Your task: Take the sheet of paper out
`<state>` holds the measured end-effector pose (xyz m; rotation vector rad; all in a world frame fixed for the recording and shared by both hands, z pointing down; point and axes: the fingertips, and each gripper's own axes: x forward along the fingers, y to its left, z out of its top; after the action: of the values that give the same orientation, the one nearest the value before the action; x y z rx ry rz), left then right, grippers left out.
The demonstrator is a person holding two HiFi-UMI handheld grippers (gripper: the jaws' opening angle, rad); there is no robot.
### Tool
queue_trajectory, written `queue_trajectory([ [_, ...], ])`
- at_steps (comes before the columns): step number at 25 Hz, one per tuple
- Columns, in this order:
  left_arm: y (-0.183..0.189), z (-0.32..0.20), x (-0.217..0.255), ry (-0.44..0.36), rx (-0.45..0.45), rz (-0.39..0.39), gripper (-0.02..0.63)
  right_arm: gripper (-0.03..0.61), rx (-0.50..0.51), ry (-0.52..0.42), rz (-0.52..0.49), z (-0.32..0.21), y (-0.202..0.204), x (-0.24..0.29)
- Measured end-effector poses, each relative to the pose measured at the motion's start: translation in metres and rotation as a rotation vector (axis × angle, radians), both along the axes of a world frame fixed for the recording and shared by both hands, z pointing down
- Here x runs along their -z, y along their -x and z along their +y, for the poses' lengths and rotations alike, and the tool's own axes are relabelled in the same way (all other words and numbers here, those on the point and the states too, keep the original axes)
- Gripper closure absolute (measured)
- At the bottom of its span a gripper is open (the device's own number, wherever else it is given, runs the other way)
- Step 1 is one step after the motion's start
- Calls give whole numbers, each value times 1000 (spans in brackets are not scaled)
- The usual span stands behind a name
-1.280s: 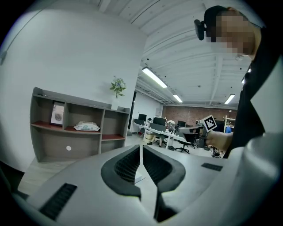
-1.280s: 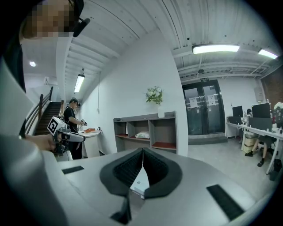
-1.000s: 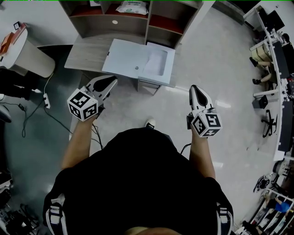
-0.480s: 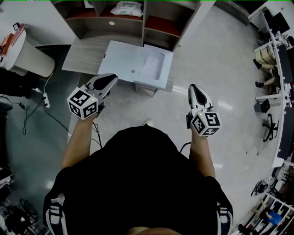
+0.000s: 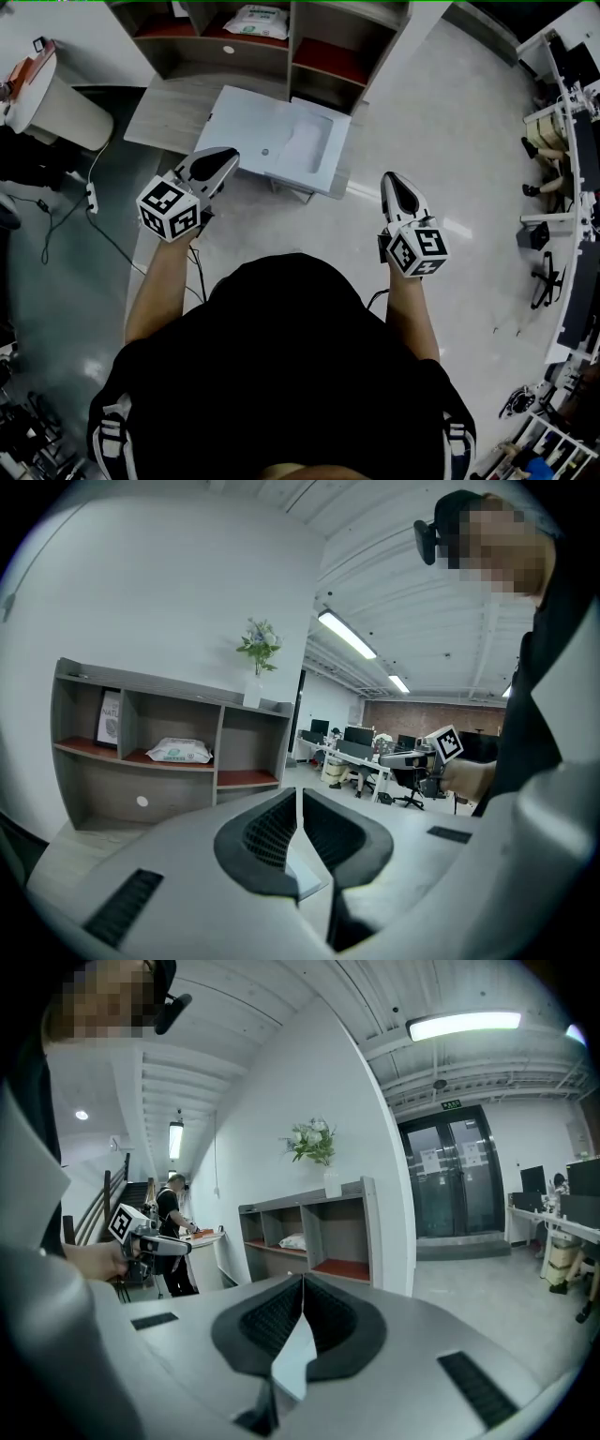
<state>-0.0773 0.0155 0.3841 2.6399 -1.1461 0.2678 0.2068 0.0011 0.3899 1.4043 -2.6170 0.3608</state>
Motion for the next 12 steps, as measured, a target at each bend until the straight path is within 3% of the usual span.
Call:
queue_trajectory([
  [12,-23,-18,-6,10,26,-12,574,565,50,19,-7,-20,-11,-10],
])
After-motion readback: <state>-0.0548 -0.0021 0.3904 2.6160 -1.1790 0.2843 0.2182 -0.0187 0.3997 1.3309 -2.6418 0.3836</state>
